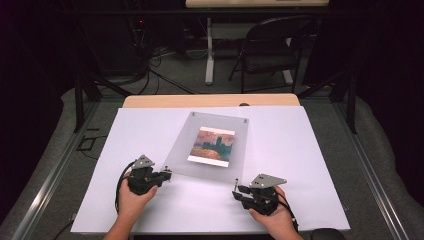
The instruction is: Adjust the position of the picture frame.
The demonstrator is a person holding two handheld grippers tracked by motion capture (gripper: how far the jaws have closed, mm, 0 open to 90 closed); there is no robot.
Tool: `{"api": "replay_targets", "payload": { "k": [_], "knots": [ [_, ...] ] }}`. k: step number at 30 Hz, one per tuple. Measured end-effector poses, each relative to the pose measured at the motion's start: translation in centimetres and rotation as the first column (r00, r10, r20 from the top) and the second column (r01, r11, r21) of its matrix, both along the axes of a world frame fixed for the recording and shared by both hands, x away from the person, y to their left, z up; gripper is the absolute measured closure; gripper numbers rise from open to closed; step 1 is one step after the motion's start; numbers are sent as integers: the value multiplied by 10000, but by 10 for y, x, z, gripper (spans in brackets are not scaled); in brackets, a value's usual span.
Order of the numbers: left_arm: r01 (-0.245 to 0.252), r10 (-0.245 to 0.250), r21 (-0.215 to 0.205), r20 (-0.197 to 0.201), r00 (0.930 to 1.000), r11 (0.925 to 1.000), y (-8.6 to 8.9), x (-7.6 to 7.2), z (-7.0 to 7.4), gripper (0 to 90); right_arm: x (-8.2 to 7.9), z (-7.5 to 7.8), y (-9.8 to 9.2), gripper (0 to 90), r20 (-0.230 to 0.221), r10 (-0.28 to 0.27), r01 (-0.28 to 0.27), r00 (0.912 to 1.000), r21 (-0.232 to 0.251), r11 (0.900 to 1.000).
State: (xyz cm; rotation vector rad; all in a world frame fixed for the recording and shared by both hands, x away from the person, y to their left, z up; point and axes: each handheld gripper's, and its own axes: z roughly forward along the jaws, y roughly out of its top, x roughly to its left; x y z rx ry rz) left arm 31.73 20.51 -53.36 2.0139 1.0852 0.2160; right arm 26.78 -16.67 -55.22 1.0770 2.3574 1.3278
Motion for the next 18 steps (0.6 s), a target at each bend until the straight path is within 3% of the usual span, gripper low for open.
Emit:
{"api": "replay_targets", "payload": {
  "k": [6,8,11,18],
  "knots": [
    [141,-142,-66,-79,9999,9999,-4,-5,-1,851,3,-1,-1,844,36,-191,192,9998,-190,9996],
    [218,-219,-139,-73,9997,9997,-5,-7,-1,852,6,1,-6,850,-339,-192,196,9992,137,9997],
    [228,-229,-263,-40,9997,9994,-7,-9,1,852,7,4,-10,850,-536,-261,275,9982,266,9993],
    [491,-493,-494,-32,9988,9976,-15,-11,5,852,13,9,-18,852,-398,-634,644,9972,232,9977]
  ]
}}
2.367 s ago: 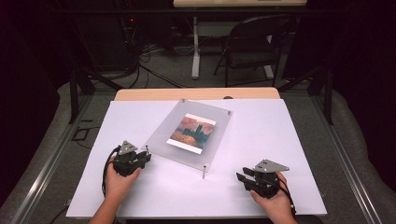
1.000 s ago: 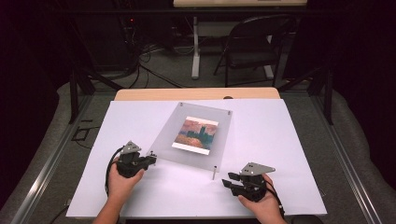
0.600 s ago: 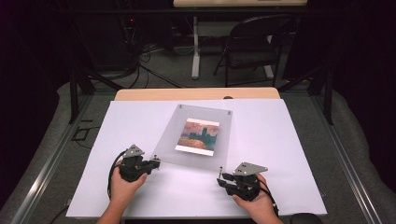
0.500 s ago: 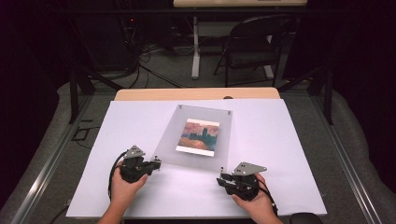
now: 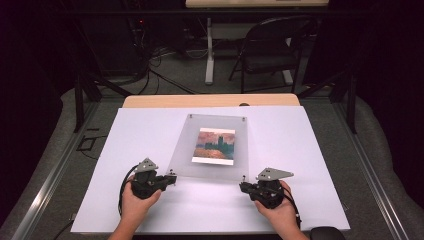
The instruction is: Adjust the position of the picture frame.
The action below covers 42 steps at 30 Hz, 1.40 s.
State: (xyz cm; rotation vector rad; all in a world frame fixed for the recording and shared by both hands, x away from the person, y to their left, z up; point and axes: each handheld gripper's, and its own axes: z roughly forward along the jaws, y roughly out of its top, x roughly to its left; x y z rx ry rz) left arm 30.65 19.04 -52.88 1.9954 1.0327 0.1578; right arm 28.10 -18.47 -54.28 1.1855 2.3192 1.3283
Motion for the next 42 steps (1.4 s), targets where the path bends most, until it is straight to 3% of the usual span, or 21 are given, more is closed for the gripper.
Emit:
{"api": "replay_targets", "payload": {
  "k": [2,6,13,20,26,42],
  "knots": [
    [140,-140,-87,35,9999,9999,-5,1,2,853,8,3,-9,852,88,-404,403,9991,92,9991],
    [142,-141,-237,23,9999,9996,-12,8,5,853,18,6,-15,852,118,-715,713,9974,169,9973],
    [-330,330,-304,-13,9995,9990,-10,24,6,852,41,9,-10,851,39,-728,728,9973,83,9973],
    [-667,665,-249,-91,9977,9975,-9,39,3,851,54,8,-4,851,-75,-834,834,9965,-7,9965],
    [-570,568,-173,-106,9983,9982,-12,40,-4,849,52,2,-5,853,56,-1018,1019,9948,-111,9947],
    [-364,372,328,-239,9990,9988,-17,40,-17,844,54,-13,-7,849,-360,-1012,996,9942,-428,9941]
  ]
}}
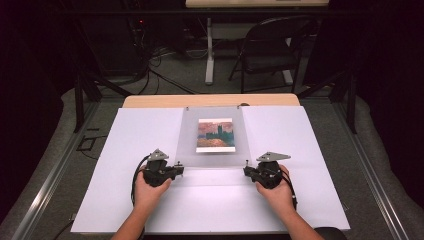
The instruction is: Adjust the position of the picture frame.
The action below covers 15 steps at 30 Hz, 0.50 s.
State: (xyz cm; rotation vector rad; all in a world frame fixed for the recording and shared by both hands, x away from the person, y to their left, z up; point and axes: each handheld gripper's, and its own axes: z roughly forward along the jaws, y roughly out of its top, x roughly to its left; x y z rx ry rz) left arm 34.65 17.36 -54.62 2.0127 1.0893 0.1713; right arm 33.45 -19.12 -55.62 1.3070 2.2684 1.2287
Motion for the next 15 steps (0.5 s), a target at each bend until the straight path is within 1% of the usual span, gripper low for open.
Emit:
{"api": "replay_targets", "payload": {
  "k": [5,8,11,12,15],
  "knots": [
    [51,-51,-14,-30,10000,10000,1,0,-2,841,1,-2,0,847,-118,39,-40,9999,-58,10000],
    [-35,35,-106,-5,10000,9999,1,0,-3,840,0,-2,-1,847,-169,21,-22,9999,-46,10000],
    [-56,56,-157,-11,10000,9999,1,-1,-3,839,0,-3,0,847,-38,3,-3,10000,16,10000],
    [-71,71,-78,11,10000,9999,0,-1,-3,839,0,-3,0,846,-19,4,-4,10000,8,10000],
    [-74,74,-58,28,10000,10000,0,-1,-3,839,-1,-3,0,847,-23,-28,28,10000,-65,10000]
  ]
}}
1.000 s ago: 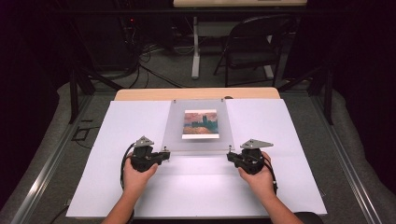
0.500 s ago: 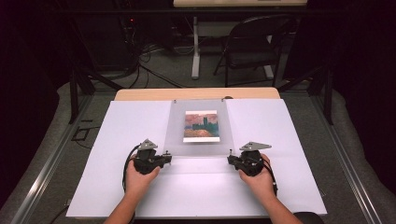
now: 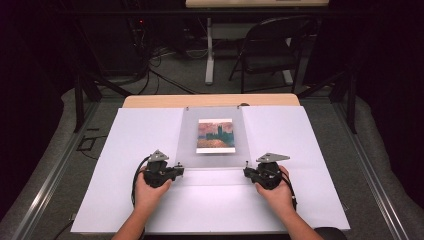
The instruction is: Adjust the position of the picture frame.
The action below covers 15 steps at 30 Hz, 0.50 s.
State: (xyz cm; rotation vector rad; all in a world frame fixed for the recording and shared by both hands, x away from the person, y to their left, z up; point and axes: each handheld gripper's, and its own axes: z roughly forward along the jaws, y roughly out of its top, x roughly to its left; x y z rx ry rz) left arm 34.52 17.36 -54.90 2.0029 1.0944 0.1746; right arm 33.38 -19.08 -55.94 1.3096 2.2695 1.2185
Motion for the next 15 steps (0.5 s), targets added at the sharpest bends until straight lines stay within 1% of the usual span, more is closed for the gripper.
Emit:
{"api": "replay_targets", "payload": {
  "k": [3,6,7,8,9,12,14,15],
  "knots": [
    [-48,48,29,42,10000,10000,-1,-1,-1,832,0,0,0,838,-21,2,-2,10000,-22,10000],
    [-121,117,377,93,9999,9992,-3,-4,-1,789,-2,0,1,799,-123,210,-213,9997,-319,9993],
    [-161,158,404,86,9998,9991,-3,-5,-1,764,-3,0,1,779,-81,228,-232,9997,-417,9989],
    [-183,178,434,119,9998,9989,-3,-6,-1,720,-5,1,2,712,45,234,-232,9997,-500,9985],
    [-198,189,486,184,9997,9986,-3,-8,0,720,-5,1,2,712,45,234,-232,9997,-500,9985],
    [-302,283,529,358,9990,9981,-3,-12,2,641,-10,3,2,634,268,279,-258,9993,-769,9967],
    [-374,350,589,423,9985,9976,-4,-15,2,599,-13,5,2,581,310,201,-178,9993,-728,9972],
    [-397,371,593,443,9983,9974,-3,-16,3,558,-15,7,0,549,413,262,-224,9988,-898,9957]
  ]
}}
